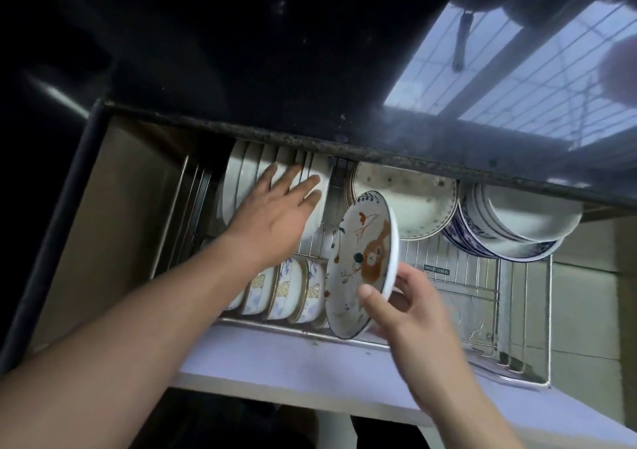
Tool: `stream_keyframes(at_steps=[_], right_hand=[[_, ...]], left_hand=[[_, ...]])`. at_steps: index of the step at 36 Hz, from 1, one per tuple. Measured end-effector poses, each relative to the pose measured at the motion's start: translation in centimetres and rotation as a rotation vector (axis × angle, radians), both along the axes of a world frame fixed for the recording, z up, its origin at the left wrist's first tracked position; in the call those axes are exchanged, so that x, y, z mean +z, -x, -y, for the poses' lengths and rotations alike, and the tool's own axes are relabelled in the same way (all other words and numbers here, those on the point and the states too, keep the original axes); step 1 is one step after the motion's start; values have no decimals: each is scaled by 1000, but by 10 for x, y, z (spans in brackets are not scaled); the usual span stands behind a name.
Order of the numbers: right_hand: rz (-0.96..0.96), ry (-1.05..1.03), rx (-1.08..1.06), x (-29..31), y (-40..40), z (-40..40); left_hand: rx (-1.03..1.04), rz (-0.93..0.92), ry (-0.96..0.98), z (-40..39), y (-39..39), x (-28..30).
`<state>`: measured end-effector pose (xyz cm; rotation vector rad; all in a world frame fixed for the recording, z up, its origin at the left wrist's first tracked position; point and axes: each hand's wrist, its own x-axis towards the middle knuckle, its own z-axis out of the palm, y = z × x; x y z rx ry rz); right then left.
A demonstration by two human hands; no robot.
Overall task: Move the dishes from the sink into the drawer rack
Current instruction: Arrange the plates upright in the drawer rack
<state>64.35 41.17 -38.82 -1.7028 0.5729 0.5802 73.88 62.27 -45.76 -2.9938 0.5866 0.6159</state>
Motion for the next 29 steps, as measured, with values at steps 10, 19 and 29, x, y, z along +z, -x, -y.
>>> stream_keyframes(at_steps=[10, 19, 29], right_hand=[[166, 336, -6, -56, -40, -74], [208, 380, -94, -103, -71, -106], [272, 372, -5, -130, -72, -100]], left_hand=[[95, -24, 86, 1, 0, -7], [53, -38, 142, -10, -3, -4], [20, -62, 135, -18, -4, -4]])
